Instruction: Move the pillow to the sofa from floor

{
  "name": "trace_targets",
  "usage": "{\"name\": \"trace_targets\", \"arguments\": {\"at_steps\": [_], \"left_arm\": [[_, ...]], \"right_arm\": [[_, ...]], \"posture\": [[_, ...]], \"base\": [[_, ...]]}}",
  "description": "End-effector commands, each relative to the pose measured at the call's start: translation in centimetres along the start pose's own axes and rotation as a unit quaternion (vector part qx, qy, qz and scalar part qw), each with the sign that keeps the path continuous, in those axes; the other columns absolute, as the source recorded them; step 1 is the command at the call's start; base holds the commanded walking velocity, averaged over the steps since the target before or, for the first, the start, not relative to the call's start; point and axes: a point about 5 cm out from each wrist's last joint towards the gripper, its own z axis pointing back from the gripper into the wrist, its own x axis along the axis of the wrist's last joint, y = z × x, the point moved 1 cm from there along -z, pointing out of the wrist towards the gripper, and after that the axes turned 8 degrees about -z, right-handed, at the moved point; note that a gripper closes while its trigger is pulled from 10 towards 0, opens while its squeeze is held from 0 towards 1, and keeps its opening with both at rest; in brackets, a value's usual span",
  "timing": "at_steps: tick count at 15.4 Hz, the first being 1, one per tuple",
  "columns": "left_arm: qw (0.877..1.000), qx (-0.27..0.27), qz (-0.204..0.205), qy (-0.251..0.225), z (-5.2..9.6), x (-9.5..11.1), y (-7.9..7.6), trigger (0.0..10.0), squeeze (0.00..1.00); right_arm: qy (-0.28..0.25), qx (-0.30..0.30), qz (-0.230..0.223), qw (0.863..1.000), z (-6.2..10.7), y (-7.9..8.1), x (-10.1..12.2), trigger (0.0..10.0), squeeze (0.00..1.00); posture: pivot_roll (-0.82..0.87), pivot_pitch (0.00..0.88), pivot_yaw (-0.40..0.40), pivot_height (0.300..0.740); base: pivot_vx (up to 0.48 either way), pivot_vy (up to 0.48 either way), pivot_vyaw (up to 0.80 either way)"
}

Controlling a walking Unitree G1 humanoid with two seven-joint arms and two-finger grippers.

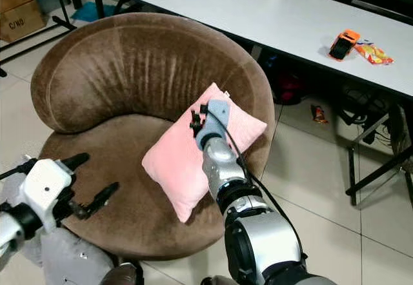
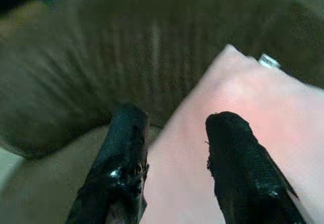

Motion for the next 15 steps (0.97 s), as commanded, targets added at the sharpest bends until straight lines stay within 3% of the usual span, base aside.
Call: {"name": "trace_targets", "arguments": {"at_steps": [1, 2, 3, 5, 6, 7, 10, 12, 15], "left_arm": [[1.0, 0.005, 0.014, -0.014, -0.4, 0.3, -0.2, 10.0, 0.0], [0.995, 0.057, 0.071, -0.032, -1.6, 0.5, 0.0, 10.0, 0.0], [0.99, 0.095, 0.105, -0.028, -2.4, 0.2, 0.2, 10.0, 0.0], [0.978, 0.153, 0.14, -0.034, -3.2, -0.2, 1.0, 10.0, 0.0], [0.97, 0.191, 0.15, -0.032, -3.7, -0.7, 1.5, 10.0, 0.0], [0.969, 0.211, 0.124, -0.021, -4.1, -1.3, 1.6, 10.0, 0.0], [0.973, 0.208, 0.101, -0.013, -4.7, -2.0, 1.1, 10.0, 0.0], [0.972, 0.208, 0.112, -0.017, -5.3, -2.0, 0.9, 10.0, 0.0], [0.972, 0.213, 0.093, -0.026, -5.6, -2.0, 1.2, 10.0, 0.0]], "right_arm": [[0.0, 0.078, -0.067, 0.995, 0.4, 6.4, -1.4, 10.0, 1.0], [-0.058, 0.103, -0.063, 0.991, 0.3, 4.3, 1.1, 10.0, 0.0], [-0.089, 0.114, -0.041, 0.989, 0.6, 2.7, 2.6, 10.0, 0.0], [-0.1, 0.138, -0.003, 0.985, 1.5, 0.5, 3.8, 10.0, 0.0], [-0.093, 0.131, 0.041, 0.986, 2.5, -1.5, 4.1, 10.0, 0.0], [-0.084, 0.101, 0.088, 0.987, 4.1, -4.3, 4.4, 10.0, 0.0], [-0.085, 0.057, 0.089, 0.991, 6.5, -6.5, 4.5, 10.0, 0.0], [-0.06, 0.027, 0.13, 0.989, 8.8, -8.1, 3.1, 10.0, 0.0], [-0.047, 0.001, 0.116, 0.992, 10.6, -8.5, 2.6, 10.0, 0.0]], "posture": [[0.2, 0.033, -0.121, 0.74], [0.17, 0.0, -0.112, 0.74], [0.15, 0.0, -0.107, 0.74], [0.1, 0.0, -0.095, 0.74], [0.08, 0.0, -0.085, 0.74], [0.05, 0.0, -0.068, 0.74], [0.01, 0.0, -0.03, 0.74], [0.0, 0.0, -0.015, 0.74], [0.01, 0.0, -0.02, 0.74]], "base": [[0.0, 0.0, 0.0], [0.0, 0.0, 0.0], [0.0, 0.0, 0.0], [0.0, 0.0, 0.0], [0.0, 0.0, 0.0], [0.0, 0.0, 0.0], [0.0, 0.0, 0.0], [0.0, 0.0, 0.0], [0.0, 0.0, 0.0]]}}
